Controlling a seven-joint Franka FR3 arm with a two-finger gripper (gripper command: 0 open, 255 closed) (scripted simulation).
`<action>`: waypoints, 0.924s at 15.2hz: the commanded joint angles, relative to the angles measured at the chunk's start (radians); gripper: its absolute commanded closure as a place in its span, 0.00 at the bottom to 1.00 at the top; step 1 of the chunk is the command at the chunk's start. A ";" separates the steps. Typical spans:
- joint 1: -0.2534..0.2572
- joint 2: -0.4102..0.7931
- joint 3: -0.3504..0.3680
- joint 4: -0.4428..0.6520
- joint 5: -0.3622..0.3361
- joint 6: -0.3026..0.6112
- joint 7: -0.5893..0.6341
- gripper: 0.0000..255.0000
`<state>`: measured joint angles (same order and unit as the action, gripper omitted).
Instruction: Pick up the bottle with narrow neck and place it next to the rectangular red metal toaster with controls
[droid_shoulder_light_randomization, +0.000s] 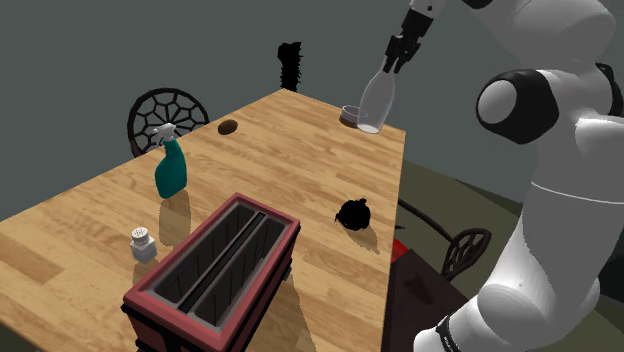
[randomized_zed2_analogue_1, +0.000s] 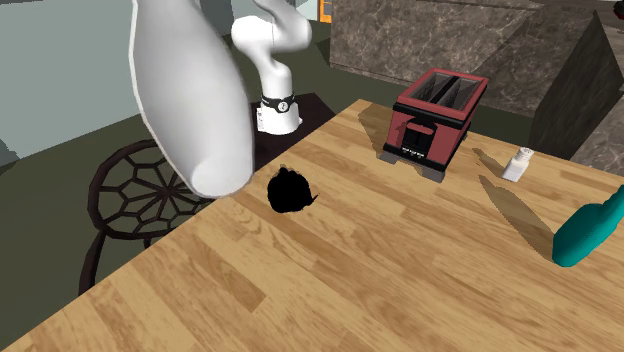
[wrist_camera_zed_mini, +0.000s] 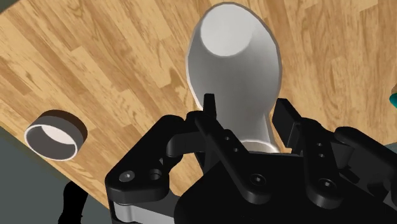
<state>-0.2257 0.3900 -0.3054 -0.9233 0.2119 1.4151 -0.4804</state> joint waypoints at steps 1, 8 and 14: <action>-0.016 0.036 0.002 0.088 0.013 -0.052 0.004 1.00; 0.111 -0.243 0.009 -0.284 -0.085 0.056 0.072 1.00; 0.187 -0.490 0.070 -0.569 -0.169 0.112 0.188 1.00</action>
<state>-0.0496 -0.0618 -0.2474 -1.4503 0.0556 1.5200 -0.3146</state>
